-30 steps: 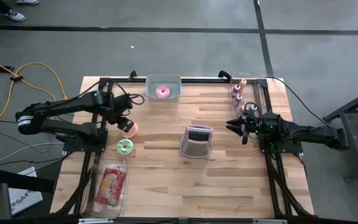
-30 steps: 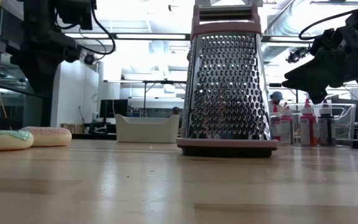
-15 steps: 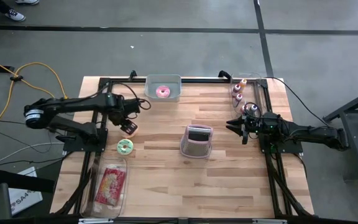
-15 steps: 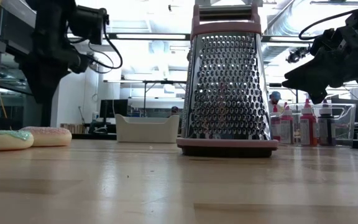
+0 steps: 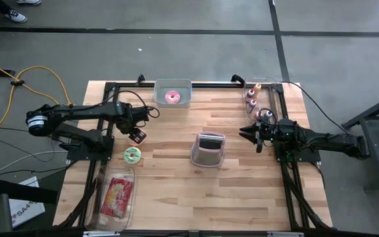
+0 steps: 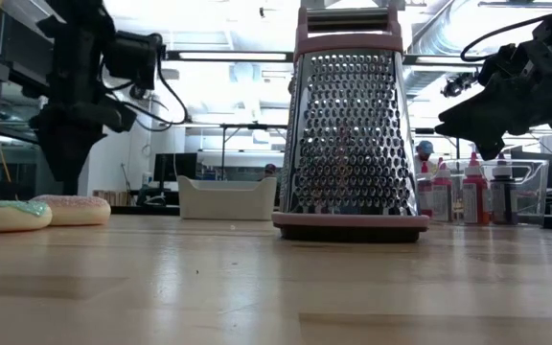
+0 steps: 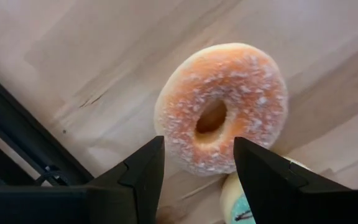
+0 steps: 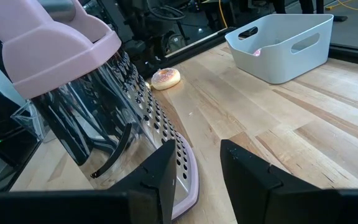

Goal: Pick & Place Food Item
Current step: Put the orange donut into the gray bin

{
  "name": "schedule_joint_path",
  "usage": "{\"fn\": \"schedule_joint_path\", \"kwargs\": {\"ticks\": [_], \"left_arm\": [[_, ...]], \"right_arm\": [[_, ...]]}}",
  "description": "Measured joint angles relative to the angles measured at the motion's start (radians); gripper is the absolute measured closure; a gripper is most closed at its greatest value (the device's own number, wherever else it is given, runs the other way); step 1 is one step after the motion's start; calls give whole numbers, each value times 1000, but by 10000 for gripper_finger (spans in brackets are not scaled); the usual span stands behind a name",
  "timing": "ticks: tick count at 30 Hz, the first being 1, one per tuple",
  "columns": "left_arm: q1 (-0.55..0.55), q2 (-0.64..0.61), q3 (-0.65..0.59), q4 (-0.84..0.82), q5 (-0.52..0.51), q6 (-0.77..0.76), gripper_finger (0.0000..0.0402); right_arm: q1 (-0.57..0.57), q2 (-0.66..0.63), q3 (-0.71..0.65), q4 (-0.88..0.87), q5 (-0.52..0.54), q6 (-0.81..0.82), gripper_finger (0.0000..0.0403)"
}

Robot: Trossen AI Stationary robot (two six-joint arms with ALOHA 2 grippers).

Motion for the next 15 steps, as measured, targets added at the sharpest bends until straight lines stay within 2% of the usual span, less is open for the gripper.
{"fn": "schedule_joint_path", "kwargs": {"ticks": [15], "left_arm": [[61,0,-88,94,30,-49,218]], "right_arm": [[0,0,0,0,0,0,289]]}}
